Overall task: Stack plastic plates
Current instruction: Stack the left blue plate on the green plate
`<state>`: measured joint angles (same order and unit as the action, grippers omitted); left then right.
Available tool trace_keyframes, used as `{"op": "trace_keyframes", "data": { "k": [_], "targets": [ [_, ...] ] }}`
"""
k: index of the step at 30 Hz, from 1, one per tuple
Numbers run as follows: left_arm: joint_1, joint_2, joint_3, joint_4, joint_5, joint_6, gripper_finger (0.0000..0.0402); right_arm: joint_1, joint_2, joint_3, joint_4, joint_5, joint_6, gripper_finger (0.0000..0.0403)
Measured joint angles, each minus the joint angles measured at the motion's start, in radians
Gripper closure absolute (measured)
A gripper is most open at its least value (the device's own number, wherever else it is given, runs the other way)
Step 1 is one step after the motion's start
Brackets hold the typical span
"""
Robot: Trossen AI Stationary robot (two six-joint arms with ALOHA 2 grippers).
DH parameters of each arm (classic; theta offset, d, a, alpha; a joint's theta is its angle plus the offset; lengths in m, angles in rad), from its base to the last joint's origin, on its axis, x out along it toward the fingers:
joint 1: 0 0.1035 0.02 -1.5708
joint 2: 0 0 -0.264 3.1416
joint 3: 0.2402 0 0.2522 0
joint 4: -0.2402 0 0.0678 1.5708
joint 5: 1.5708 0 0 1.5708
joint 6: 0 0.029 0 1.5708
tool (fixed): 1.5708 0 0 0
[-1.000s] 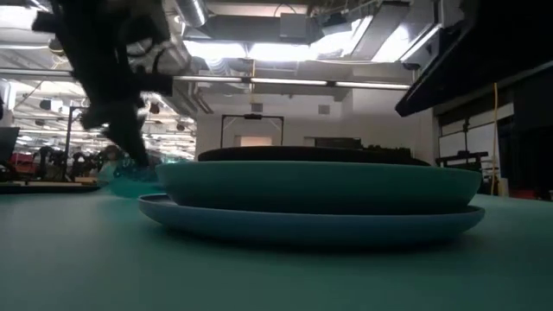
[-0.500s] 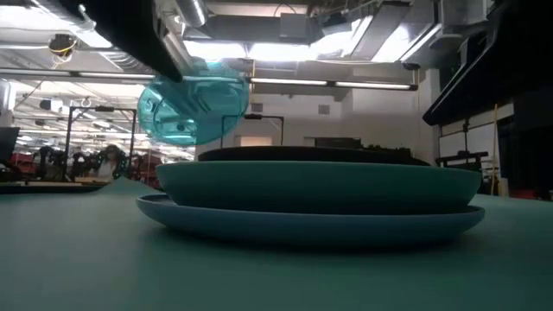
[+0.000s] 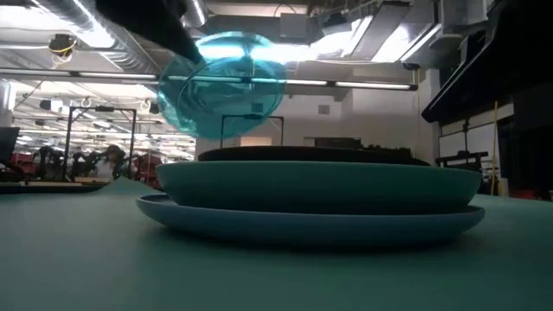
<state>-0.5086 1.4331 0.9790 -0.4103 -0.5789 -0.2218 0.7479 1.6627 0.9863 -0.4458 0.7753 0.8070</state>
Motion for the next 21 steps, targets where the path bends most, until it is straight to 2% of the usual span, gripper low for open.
{"op": "trace_keyframes", "data": {
  "k": [6,12,21],
  "targets": [
    [-0.032,0.122,0.107,0.003,0.001,0.091,0.0401,0.000,0.000,0.000,0.001,0.000,0.000,0.0245],
    [-0.035,0.242,0.158,0.026,0.017,0.167,0.0401,0.000,0.005,0.000,0.001,0.000,0.004,0.0245],
    [-0.033,0.358,0.180,0.190,0.084,0.333,0.0401,0.000,0.005,0.000,-0.008,0.000,0.000,0.0245]
  ]
}}
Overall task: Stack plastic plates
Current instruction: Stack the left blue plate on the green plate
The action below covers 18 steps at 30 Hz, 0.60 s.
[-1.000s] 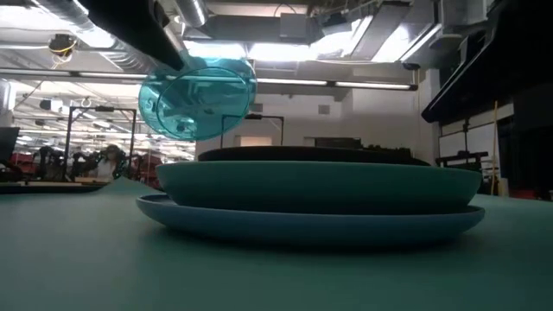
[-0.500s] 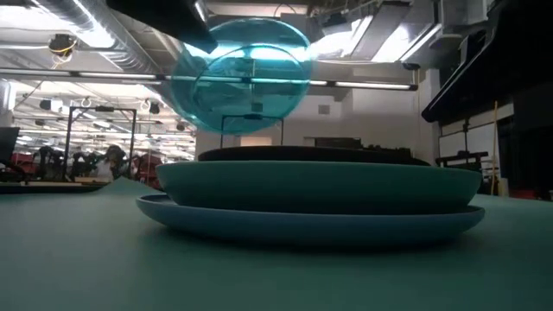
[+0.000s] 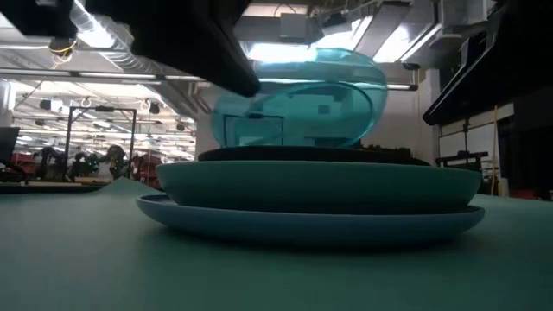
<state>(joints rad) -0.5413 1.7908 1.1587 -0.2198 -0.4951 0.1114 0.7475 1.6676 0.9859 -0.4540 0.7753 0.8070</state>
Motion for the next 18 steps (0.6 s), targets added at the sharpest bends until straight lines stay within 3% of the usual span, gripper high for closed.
{"op": "trace_keyframes", "data": {
  "k": [11,18],
  "targets": [
    [0.054,0.056,0.000,0.010,0.070,0.033,0.0398,0.000,0.000,0.000,0.001,0.000,0.000,0.0245],
    [0.066,0.056,0.000,-0.010,0.095,0.031,0.0338,0.000,0.000,0.000,0.001,0.000,-0.001,0.0245]
  ]
}}
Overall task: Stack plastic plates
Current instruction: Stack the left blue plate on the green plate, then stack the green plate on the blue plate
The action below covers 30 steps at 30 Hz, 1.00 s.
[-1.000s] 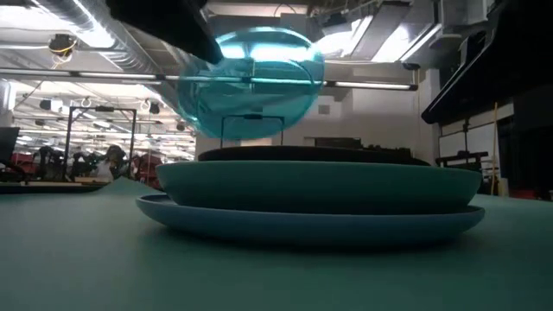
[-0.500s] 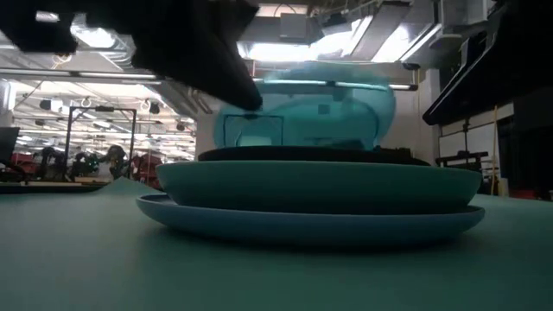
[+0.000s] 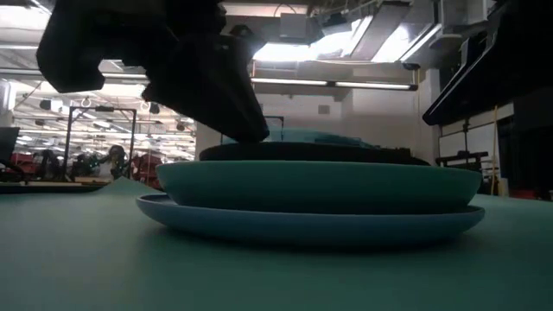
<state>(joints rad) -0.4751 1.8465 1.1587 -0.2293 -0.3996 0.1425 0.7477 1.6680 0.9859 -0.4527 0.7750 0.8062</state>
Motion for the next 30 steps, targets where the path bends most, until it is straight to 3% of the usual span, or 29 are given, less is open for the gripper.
{"op": "trace_keyframes", "data": {
  "k": [5,12,16,25,30],
  "targets": [
    [-0.021,-0.033,-0.001,-0.055,-0.006,-0.010,0.0313,0.000,0.000,0.000,0.000,0.000,-0.001,0.0245],
    [-0.070,-0.149,-0.002,-0.154,-0.002,-0.116,0.0315,-0.002,0.000,0.000,-0.005,0.002,-0.001,0.0245],
    [-0.088,-0.223,-0.072,-0.144,-0.004,-0.186,0.0315,-0.002,0.000,0.000,-0.012,0.037,-0.002,0.0245],
    [-0.090,-0.404,-0.440,0.237,-0.001,-0.283,0.0315,-0.084,0.000,0.000,-0.019,0.062,-0.098,0.0245],
    [-0.063,-0.490,-0.626,0.497,-0.005,-0.286,0.0315,-0.223,0.000,0.000,-0.017,-0.029,-0.255,0.0245]
  ]
}}
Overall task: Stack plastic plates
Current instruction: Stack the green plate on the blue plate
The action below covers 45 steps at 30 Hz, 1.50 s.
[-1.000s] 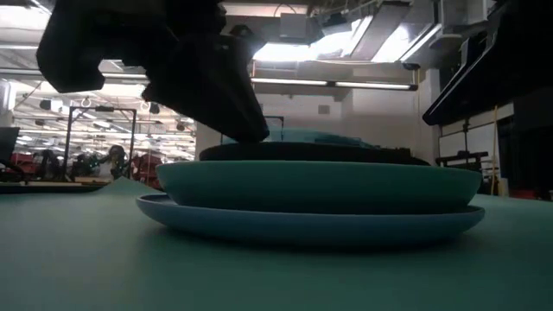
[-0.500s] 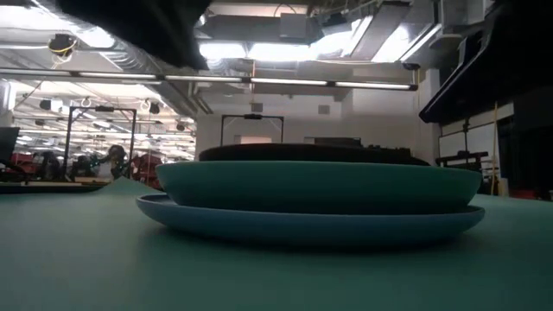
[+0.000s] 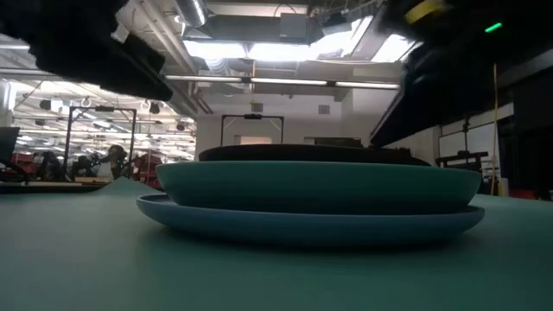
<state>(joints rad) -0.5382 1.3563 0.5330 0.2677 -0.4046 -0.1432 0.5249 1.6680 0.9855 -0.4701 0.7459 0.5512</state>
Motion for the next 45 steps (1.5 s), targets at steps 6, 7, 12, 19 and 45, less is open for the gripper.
{"op": "trace_keyframes", "data": {
  "k": [6,7,12,19,45],
  "targets": [
    [0.062,-0.071,-0.172,0.215,0.003,0.003,0.0315,-0.179,-0.021,-0.002,0.128,-0.162,-0.306,0.0245],
    [0.072,-0.074,-0.197,0.245,0.003,0.003,0.0315,-0.208,-0.031,-0.001,0.179,-0.212,-0.368,0.0245],
    [0.122,-0.079,-0.248,0.311,0.003,0.004,0.0315,-0.361,-0.057,0.000,0.255,-0.420,-0.576,0.0245],
    [0.167,-0.079,-0.249,0.309,-0.024,0.034,0.0315,-0.566,-0.058,-0.010,0.333,-0.787,-0.703,0.0245],
    [0.172,-0.078,-0.249,0.345,-0.099,-0.120,0.0316,-0.868,-0.079,-0.266,0.624,-0.957,-0.921,0.0245]
  ]
}}
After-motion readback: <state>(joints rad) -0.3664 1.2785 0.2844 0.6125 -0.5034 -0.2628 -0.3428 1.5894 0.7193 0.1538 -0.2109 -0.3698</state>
